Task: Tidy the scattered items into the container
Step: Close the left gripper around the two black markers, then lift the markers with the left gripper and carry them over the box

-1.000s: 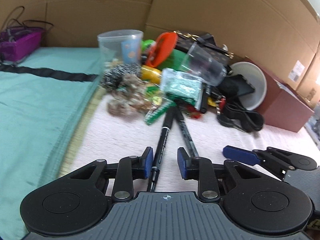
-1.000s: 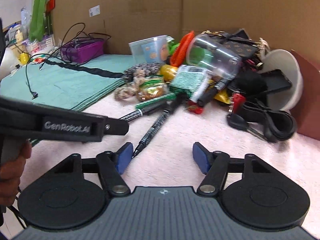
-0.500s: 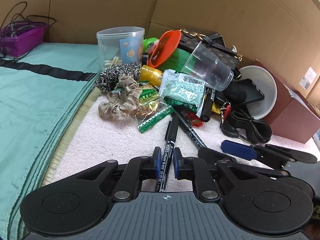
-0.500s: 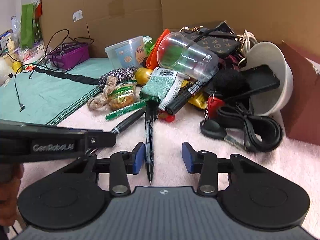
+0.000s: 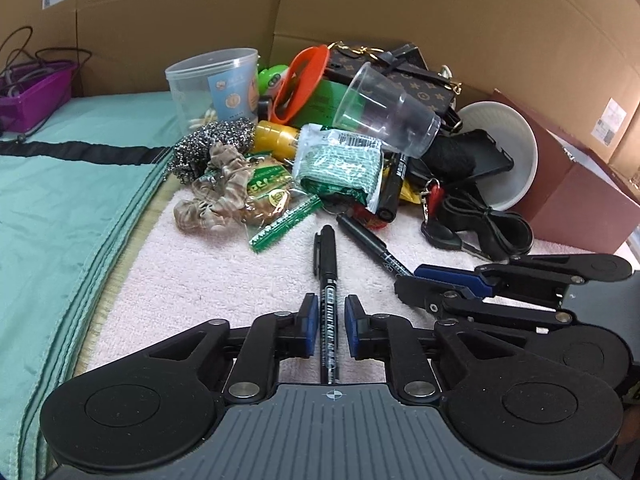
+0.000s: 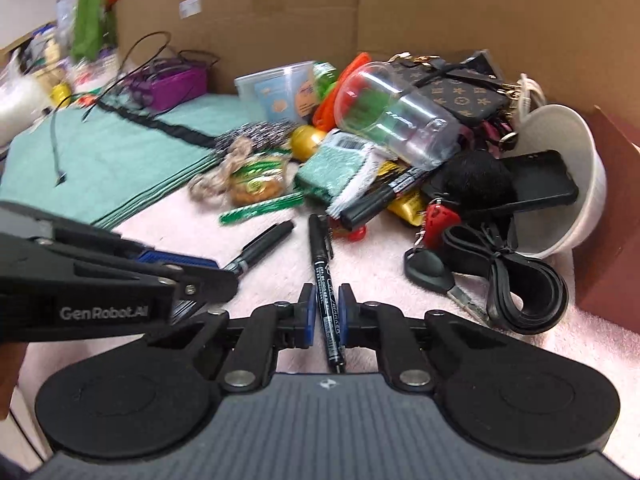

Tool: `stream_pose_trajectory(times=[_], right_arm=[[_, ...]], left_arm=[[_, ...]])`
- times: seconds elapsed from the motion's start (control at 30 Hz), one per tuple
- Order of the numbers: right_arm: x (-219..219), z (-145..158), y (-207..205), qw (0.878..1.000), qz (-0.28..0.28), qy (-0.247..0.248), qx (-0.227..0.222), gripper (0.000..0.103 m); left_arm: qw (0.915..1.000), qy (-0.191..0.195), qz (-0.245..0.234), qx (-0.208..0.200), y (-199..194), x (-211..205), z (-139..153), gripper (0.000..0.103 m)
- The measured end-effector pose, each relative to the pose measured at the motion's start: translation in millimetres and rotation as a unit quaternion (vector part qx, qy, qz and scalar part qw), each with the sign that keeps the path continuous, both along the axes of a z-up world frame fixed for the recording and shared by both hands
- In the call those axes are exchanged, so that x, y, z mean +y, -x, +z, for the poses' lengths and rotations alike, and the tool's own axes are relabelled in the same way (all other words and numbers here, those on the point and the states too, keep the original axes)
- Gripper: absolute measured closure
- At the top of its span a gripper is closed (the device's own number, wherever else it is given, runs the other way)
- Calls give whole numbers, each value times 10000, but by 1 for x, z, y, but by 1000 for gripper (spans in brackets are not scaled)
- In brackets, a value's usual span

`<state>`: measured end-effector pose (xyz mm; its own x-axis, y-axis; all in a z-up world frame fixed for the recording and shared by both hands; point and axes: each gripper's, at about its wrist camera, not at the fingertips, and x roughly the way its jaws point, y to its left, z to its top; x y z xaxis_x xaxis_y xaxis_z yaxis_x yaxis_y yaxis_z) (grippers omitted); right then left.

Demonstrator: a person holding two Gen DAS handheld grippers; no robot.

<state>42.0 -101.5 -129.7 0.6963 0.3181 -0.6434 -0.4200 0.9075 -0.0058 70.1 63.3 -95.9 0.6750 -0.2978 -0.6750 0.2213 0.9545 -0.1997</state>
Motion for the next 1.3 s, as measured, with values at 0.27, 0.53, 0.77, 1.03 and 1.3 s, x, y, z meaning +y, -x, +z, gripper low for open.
stream_pose_trajectory(times=[0.27,0.53,0.77,1.03,1.3], right_arm=[[-4,0,-14,9996,22,-189,197,89],[-5,0,-11,9997,51,-152,157,89],[-19,1,1,9987,-106,-440,219,93],[-46,12,26,9947,-367,-948,134,93],[-87,38,39,9905,-686,-1164,-247,93]], left_arm=[[9998,-154,78,19,-5,-3,0,97],[9991,-325,224,-127,-2,-15,-1,97],[9997,48,176,-158,18,-21,1,99],[9993,223,65,-285,28,-43,15,99],[9970,379,-185,-642,29,-87,48,99]])
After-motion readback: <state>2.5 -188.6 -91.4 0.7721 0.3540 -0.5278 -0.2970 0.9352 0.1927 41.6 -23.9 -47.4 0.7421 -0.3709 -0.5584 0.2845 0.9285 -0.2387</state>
